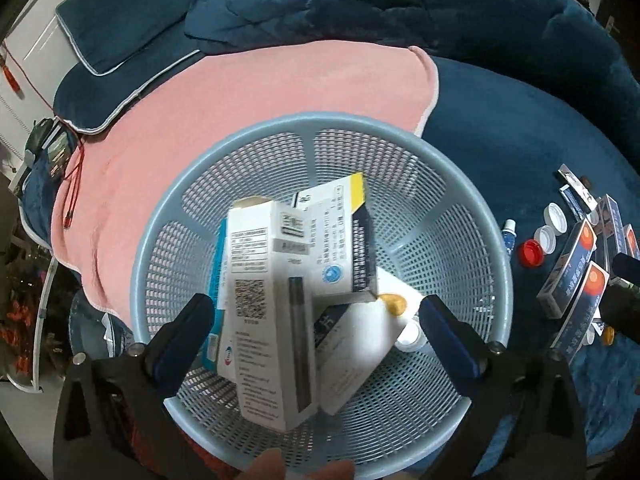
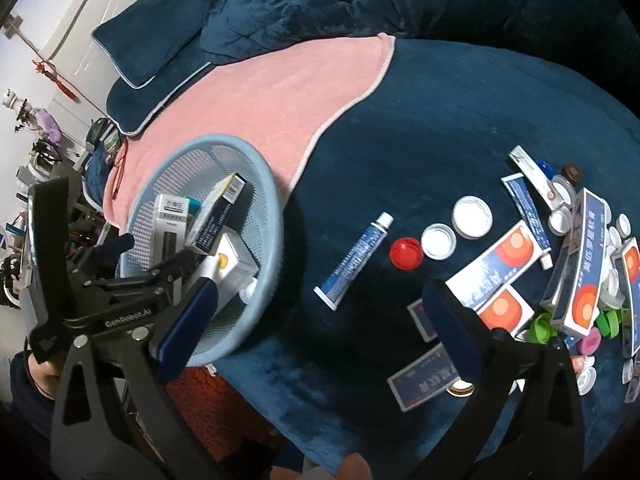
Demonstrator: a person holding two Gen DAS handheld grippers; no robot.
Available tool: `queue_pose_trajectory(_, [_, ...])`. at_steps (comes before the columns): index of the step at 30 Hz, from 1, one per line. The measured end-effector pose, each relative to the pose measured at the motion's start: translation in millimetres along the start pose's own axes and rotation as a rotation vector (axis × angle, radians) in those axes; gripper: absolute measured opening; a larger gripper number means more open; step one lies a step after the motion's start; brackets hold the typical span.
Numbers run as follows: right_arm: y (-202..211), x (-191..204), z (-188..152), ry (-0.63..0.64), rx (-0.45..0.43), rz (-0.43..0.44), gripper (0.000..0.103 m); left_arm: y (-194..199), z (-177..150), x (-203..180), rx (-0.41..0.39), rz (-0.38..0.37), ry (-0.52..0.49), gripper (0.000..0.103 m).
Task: Organize objects
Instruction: 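Return both grippers to the pile and grasp a silver box with the left gripper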
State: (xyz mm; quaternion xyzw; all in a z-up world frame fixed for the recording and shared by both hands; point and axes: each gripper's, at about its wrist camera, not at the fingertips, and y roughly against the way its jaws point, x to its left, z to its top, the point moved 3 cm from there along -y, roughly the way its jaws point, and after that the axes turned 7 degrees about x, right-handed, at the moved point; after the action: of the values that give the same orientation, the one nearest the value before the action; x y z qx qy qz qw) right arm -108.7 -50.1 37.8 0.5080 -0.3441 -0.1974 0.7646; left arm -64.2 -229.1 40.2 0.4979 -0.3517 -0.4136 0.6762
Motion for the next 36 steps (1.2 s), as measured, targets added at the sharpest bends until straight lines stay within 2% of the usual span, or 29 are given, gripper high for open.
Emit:
queue_pose_trajectory(16, [7.2, -31.8, -5.1, -0.04, -0.004, -0.05, 0.103, 17.0, 9.8, -44.9, -0.041, -0.061, -0.056, 0.102])
queue_pose_trajectory(20, [15.0, -81.3, 2.5, -0.176, -0.035, -0.163, 0.103, 23.7, 13.2, -63.2, -0.055, -0.082, -0.073, 0.102])
queue_pose_trajectory(24, [12.5, -149.5, 0.5, -0.314, -0.044, -0.364, 0.103, 25.9, 17.4, -88.5, -0.061, -0.103, -0.105, 0.102])
queue_pose_trajectory(25, [11.9, -162.9, -1.5, -0.347, -0.038, -0.385, 0.103, 26.1, 18.1, -96.2, -0.061, -0.109, -0.113, 0.102])
queue_pose_trajectory(27, [6.9, -183.8, -4.3, -0.401, -0.02, -0.373, 0.102, 25.6, 18.7, -110.5, -0.06, -0.12, -0.131, 0.102])
queue_pose_trajectory(29, [-0.6, -193.7, -5.4, -0.417, 0.009, -0.341, 0.094, 23.8, 18.2, -125.3, -0.056, -0.126, -0.152, 0.102])
queue_pose_trajectory(30, [-5.7, -196.1, -5.8, -0.418, 0.022, -0.333, 0.084, 22.6, 18.0, -130.6, -0.052, -0.128, -0.161, 0.102])
queue_pose_trajectory(32, [-15.1, -196.9, -6.5, -0.393, 0.061, -0.326, 0.062, 20.6, 15.2, -143.4, -0.044, -0.133, -0.181, 0.102])
queue_pose_trajectory(33, [-19.0, -197.5, -7.6, -0.384, 0.082, -0.337, 0.041, 20.4, 13.9, -149.3, -0.042, -0.14, -0.193, 0.102])
queue_pose_trajectory(36, [-10.2, -196.1, -10.4, -0.39, 0.067, -0.314, 0.04, 24.4, 6.7, -169.3, -0.048, -0.17, -0.249, 0.102])
